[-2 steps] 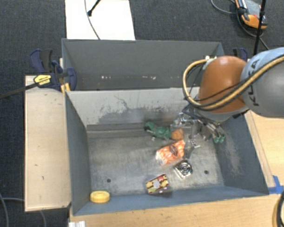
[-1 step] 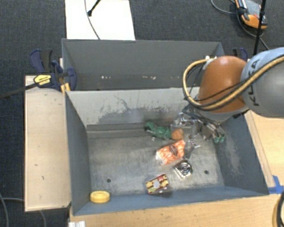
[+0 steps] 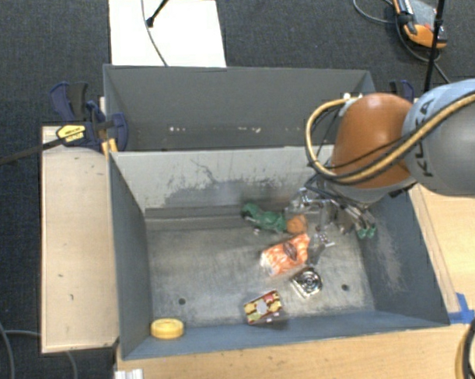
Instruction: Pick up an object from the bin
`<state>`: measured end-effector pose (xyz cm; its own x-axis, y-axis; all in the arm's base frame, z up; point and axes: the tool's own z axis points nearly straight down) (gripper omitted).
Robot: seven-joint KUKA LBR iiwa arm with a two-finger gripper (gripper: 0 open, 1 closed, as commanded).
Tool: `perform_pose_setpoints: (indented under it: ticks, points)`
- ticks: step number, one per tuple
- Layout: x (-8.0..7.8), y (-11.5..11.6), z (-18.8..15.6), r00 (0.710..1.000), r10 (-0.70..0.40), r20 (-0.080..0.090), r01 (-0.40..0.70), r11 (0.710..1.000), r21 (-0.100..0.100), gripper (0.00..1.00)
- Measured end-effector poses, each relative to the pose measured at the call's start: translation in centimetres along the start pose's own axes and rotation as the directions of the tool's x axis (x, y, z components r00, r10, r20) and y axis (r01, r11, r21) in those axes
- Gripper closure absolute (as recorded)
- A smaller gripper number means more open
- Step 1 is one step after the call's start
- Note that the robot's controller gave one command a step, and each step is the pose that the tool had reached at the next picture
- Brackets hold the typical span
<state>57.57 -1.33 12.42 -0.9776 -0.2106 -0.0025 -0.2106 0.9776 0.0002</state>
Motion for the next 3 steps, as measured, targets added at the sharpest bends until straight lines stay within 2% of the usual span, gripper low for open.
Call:
perform_pose_setpoints:
  ticks: [1, 3]
  points:
    - [-1.22, 4.73, 4.87, 0.943, -0.332, 0.003, 0.332, 0.943, 0.0, 1.0]
    - [-1.22, 4.73, 4.87, 0.943, -0.332, 0.003, 0.332, 0.943, 0.0, 1.0]
